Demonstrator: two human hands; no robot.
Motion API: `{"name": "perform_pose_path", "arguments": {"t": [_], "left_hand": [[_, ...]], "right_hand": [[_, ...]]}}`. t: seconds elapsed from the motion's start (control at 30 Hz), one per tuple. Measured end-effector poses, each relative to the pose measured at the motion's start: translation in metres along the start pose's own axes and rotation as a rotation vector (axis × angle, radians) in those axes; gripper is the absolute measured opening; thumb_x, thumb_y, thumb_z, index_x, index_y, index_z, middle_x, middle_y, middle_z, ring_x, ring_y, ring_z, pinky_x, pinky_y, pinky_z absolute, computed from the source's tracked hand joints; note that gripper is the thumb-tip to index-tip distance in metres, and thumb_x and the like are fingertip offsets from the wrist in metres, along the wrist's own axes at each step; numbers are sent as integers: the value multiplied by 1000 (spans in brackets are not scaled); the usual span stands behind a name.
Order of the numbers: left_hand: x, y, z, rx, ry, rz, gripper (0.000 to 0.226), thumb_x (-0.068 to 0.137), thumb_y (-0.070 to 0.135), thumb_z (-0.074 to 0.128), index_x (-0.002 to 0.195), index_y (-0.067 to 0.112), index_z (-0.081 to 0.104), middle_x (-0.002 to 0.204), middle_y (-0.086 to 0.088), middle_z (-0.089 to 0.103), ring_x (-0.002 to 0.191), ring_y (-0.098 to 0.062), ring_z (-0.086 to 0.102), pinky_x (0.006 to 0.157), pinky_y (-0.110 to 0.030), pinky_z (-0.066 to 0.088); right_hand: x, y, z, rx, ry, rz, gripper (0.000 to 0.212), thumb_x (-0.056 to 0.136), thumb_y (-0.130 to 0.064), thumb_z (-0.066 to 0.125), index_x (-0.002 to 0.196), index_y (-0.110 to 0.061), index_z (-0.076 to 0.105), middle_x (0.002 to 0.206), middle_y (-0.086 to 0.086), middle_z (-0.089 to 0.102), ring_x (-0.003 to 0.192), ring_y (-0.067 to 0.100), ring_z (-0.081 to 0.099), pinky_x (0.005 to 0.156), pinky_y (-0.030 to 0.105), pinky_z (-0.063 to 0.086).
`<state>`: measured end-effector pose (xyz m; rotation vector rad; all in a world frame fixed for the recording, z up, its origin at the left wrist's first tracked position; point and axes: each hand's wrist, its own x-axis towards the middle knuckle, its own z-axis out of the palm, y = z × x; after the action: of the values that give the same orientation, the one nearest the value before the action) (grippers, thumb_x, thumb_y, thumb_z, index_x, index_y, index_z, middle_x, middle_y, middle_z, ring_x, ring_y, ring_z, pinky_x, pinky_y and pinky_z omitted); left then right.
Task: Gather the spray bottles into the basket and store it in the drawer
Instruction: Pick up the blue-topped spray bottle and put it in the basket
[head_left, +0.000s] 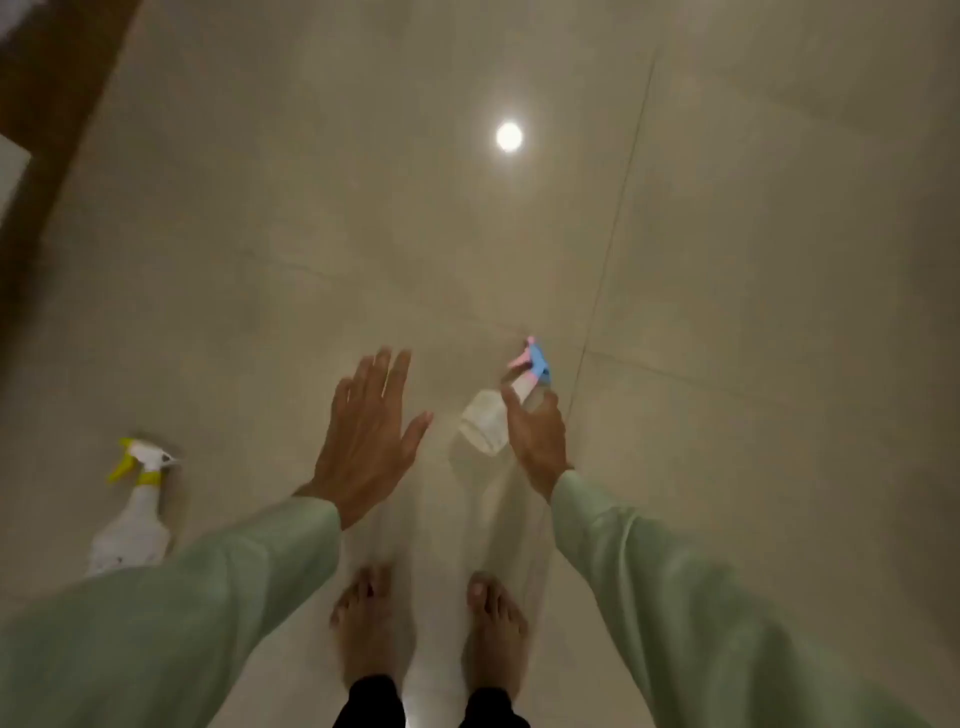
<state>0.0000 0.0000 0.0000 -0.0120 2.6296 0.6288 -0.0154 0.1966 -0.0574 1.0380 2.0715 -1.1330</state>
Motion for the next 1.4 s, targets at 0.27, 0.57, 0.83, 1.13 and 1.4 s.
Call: {"name": "perform_pose_path", "arguments": {"t": [0.27, 0.57, 0.83, 1.13, 1.4], "left_hand": [[46, -62, 100, 6, -39, 18, 73, 99, 45, 42, 157, 16, 7, 165, -13, 8, 152, -31, 8, 122, -47, 9], [-1, -65, 72, -54, 6, -61, 72, 99, 44, 41, 157, 18, 6, 166, -10, 7, 153, -28, 5, 124, -46, 8], [-140, -57, -25, -166, 185, -256, 71, 99, 42, 43, 157, 20, 8, 166, -8, 9, 153, -26, 8, 123, -47, 12], [-330, -116, -88, -209, 388, -577, 71, 99, 41, 46, 156, 16, 13, 164, -10, 17, 151, -30, 18, 121, -47, 20], [-486, -212, -65, -339, 484, -823, 71, 98, 41, 48, 156, 17, 14, 163, -8, 20, 151, -28, 17, 122, -45, 18]], "right_hand": [[88, 41, 62, 347, 24, 176, 80, 66, -57, 68, 134, -18, 53, 120, 6, 67, 104, 29, 67, 96, 47, 55], [38, 23, 50, 406, -76, 128, 30, 78, -18, 74, 99, -12, 53, 97, 11, 67, 73, 24, 62, 64, 35, 54], [-123, -34, 25, 323, -306, -190, 30, 81, -5, 73, 107, -14, 61, 97, 4, 73, 81, 18, 69, 71, 33, 54], [-291, -50, 80, 74, -510, -498, 20, 92, -3, 65, 110, -2, 57, 93, 8, 64, 85, 18, 63, 75, 28, 51], [-424, -8, 210, -155, -582, -744, 32, 79, -6, 78, 107, -16, 65, 99, -3, 73, 96, 13, 67, 80, 31, 53]]}}
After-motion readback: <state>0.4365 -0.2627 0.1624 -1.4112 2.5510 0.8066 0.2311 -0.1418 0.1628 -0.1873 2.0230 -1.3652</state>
